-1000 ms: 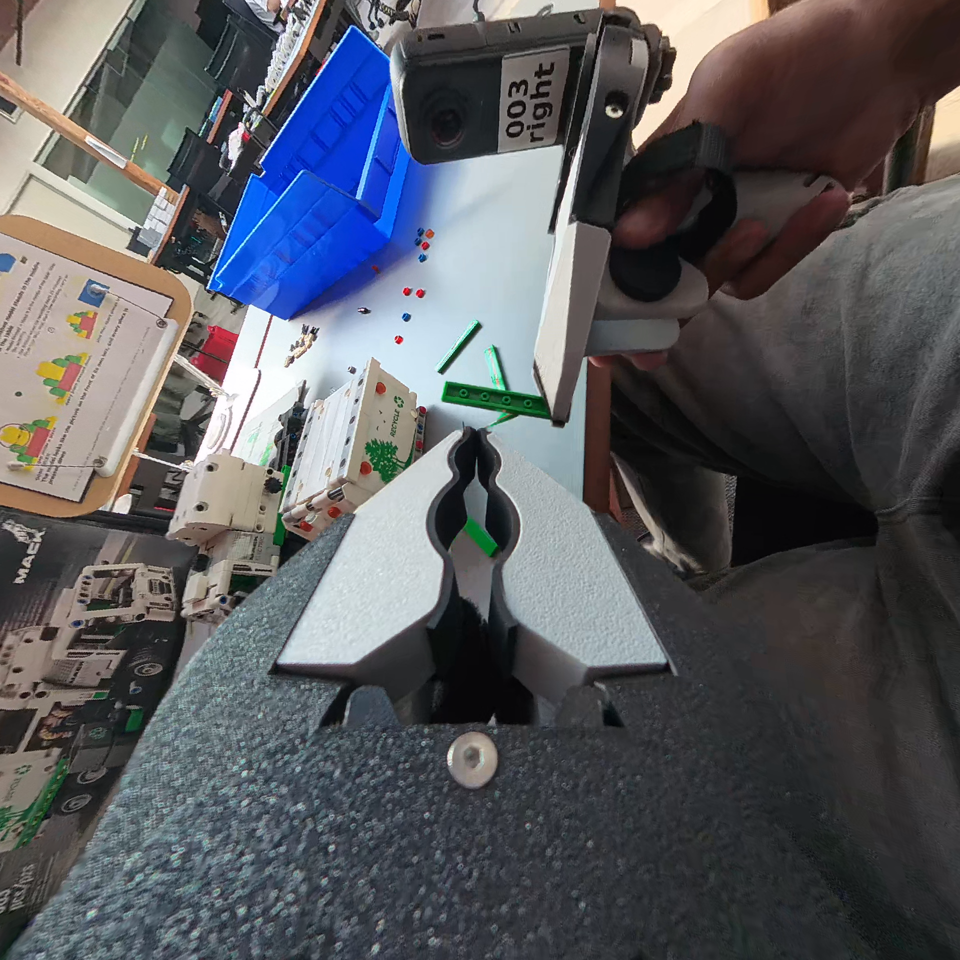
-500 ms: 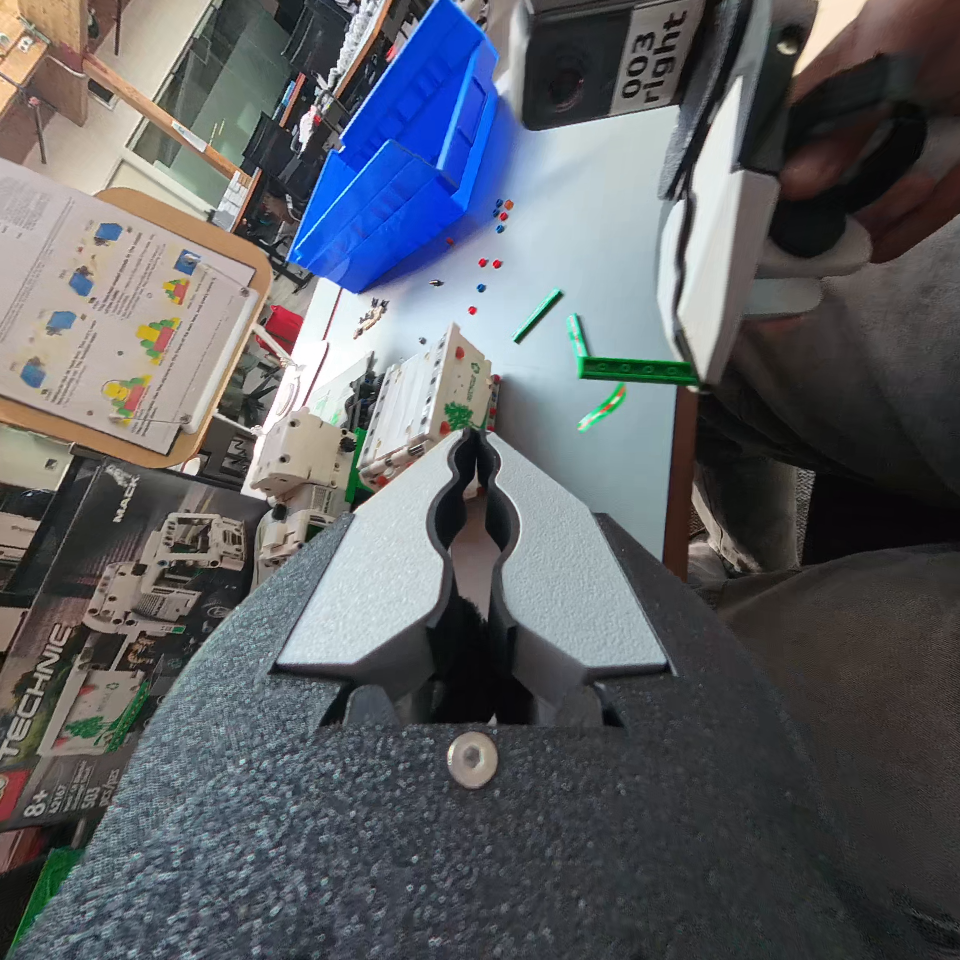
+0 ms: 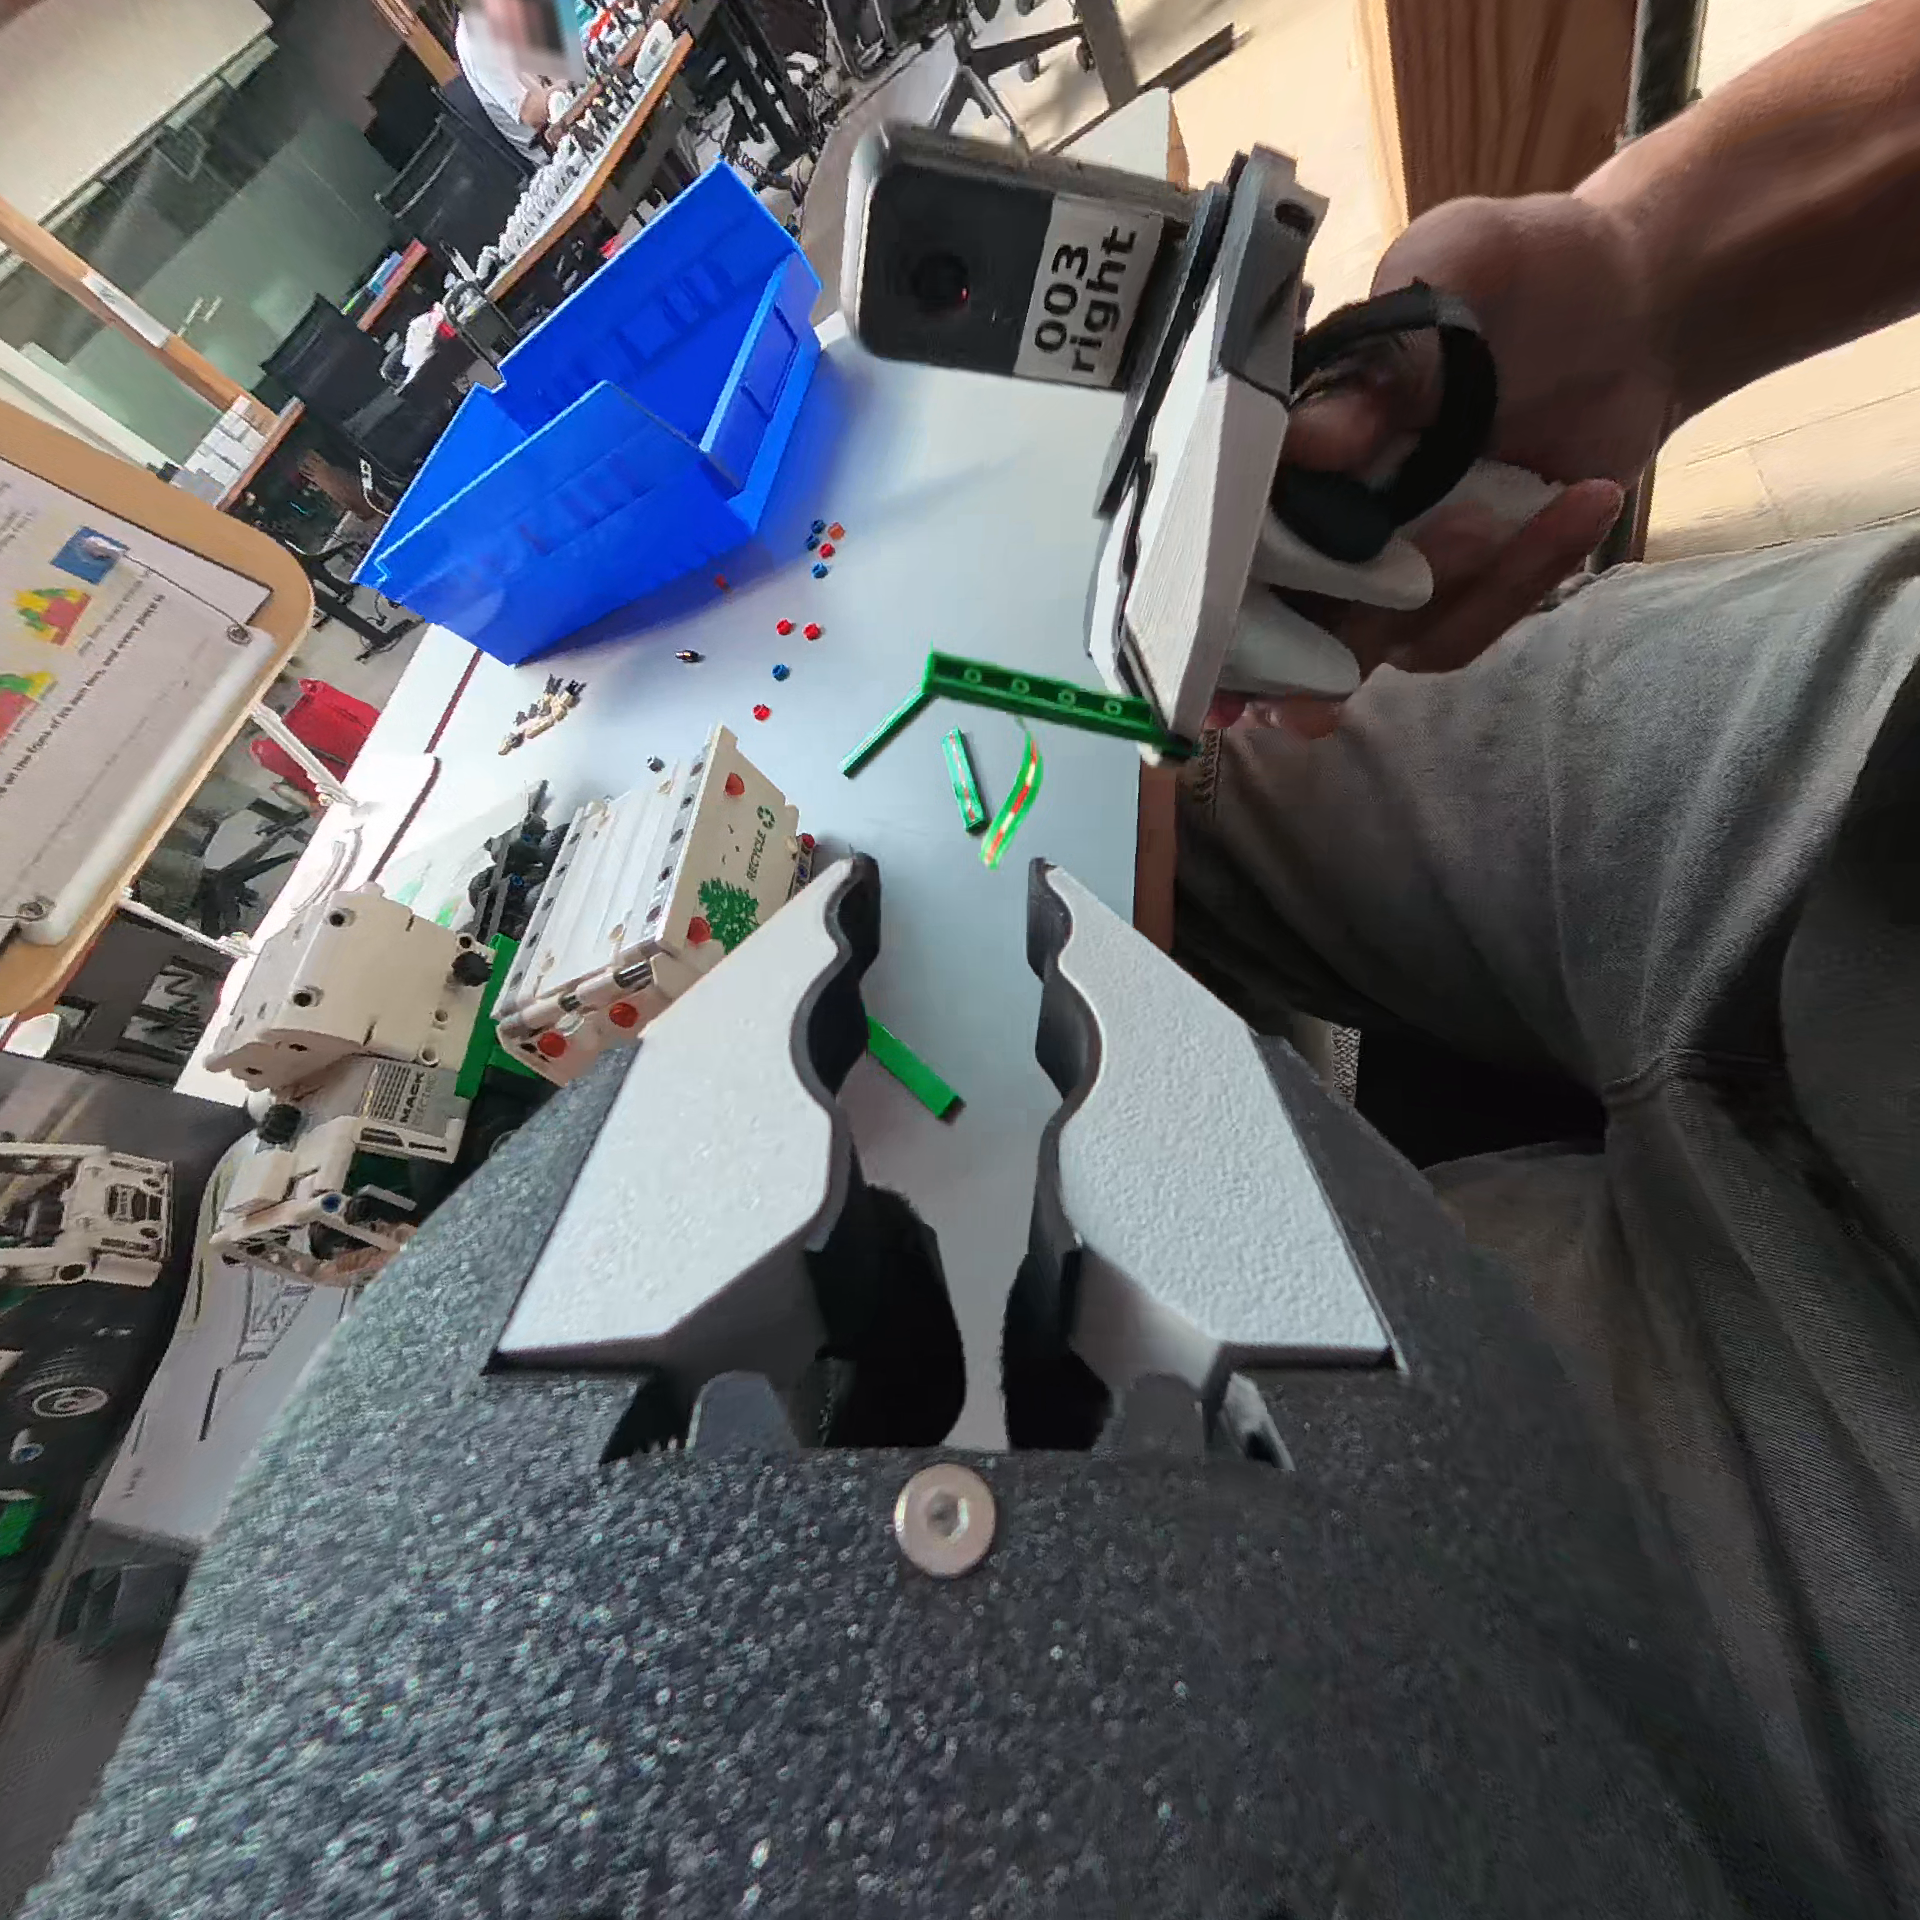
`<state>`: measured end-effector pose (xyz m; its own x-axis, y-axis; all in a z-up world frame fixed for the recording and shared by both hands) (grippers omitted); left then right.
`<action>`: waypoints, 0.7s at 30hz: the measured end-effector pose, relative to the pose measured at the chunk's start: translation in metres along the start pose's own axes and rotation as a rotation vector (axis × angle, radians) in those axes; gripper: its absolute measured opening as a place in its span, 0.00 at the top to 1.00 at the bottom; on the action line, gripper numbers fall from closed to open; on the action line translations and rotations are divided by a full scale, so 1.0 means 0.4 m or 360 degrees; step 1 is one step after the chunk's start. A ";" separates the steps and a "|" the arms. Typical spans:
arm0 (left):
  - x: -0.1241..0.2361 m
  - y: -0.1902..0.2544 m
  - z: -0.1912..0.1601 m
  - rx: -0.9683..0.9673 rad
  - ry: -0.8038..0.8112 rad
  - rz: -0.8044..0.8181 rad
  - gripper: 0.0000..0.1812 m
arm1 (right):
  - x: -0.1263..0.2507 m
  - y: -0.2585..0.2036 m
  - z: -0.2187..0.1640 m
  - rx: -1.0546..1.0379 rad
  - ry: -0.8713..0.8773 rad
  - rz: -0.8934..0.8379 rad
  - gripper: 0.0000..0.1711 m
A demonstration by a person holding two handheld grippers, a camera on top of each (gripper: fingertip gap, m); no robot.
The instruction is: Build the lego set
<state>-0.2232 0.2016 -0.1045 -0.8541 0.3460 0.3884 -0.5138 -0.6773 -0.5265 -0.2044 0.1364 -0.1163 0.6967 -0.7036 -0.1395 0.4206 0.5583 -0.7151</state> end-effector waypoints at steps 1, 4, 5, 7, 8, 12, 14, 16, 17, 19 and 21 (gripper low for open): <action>-0.003 0.002 0.007 0.0020 0.0011 -0.0007 0.85 | -0.003 0.001 -0.003 -0.0045 0.0003 0.0029 0.99; -0.004 0.008 0.018 0.0026 0.0036 -0.0023 0.84 | -0.008 -0.002 0.001 -0.0104 0.0034 0.0089 0.99; -0.005 0.010 0.020 0.0005 0.0034 -0.0013 0.86 | -0.009 0.002 -0.001 -0.0107 0.0026 0.0079 0.99; -0.009 0.018 0.024 -0.0041 0.0029 -0.0004 0.88 | -0.010 0.004 -0.003 -0.0139 0.0035 0.0096 0.99; -0.012 0.024 0.025 -0.0050 0.0026 -0.0011 0.88 | -0.010 0.006 -0.002 -0.0161 0.0046 0.0099 0.99; -0.018 0.029 0.018 -0.0012 0.0020 -0.0011 1.00 | -0.010 0.002 0.002 -0.0206 0.0084 0.0151 0.99; -0.017 0.021 0.015 -0.0006 0.0021 0.0025 1.00 | -0.011 0.002 0.001 -0.0205 0.0079 0.0148 0.99; -0.013 0.004 0.013 0.0020 0.0020 0.0074 1.00 | -0.010 0.002 0.000 -0.0218 0.0081 0.0165 0.99; -0.009 -0.007 0.013 0.0049 0.0036 0.0091 1.00 | -0.011 0.004 -0.006 -0.0222 0.0058 0.0158 0.99; 0.001 -0.015 0.016 0.0133 0.0085 0.0045 1.00 | -0.014 0.006 -0.015 -0.0196 0.0023 0.0148 0.99; 0.004 -0.016 0.014 0.0160 0.0094 0.0025 1.00 | -0.016 0.008 -0.020 -0.0152 -0.0017 0.0115 0.99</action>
<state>-0.2208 0.2028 -0.0963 -0.8668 0.3705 0.3337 -0.4921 -0.7437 -0.4525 -0.2122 0.1391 -0.1231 0.7296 -0.6581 -0.1860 0.3123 0.5626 -0.7655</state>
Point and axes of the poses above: each gripper's, where its closed fingertips meet, x back along the fingers, z out of its top, y = z × x across the jaws, the point moved 3 cm from there along x, back along the fingers
